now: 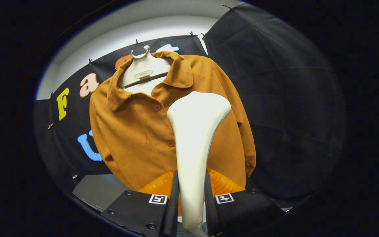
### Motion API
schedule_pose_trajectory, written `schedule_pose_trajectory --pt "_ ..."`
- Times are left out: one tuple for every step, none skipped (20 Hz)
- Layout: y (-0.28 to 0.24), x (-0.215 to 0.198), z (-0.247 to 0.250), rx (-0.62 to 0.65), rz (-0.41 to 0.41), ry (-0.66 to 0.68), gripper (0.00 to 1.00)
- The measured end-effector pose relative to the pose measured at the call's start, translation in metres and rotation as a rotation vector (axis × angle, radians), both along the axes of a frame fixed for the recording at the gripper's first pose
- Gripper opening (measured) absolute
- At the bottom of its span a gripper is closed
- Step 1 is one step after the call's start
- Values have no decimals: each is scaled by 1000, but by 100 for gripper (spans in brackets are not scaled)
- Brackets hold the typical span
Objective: Iron the clothes twice with a garment steamer, once on the left side and once on the right side.
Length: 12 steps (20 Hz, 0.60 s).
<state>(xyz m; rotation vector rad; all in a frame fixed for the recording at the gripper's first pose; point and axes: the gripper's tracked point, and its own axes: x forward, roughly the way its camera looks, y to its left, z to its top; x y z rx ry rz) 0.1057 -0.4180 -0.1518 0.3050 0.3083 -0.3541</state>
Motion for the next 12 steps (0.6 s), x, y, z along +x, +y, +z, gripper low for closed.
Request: schedule_pose_trajectory --pt "-6 5 2 2 3 -5 38" --pt "-10 9 3 8 9 -11 38" --pt "-12 11 2 17 14 -11 38" --pt "-16 14 -2 25 15 -6 38" --pt "-21 17 -6 31 13 3 38" --pt "-25 18 -13 46 14 15 38" --pt "-27 20 -18 70 20 17 38" --pt "-27 21 -24 87 22 24 38" --pt "-29 23 -31 96 20 36 38" --pt "-31 23 -41 99 19 51 38" --pt "-32 22 -46 104 17 66 38" --pt "-33 21 -52 108 15 78 38"
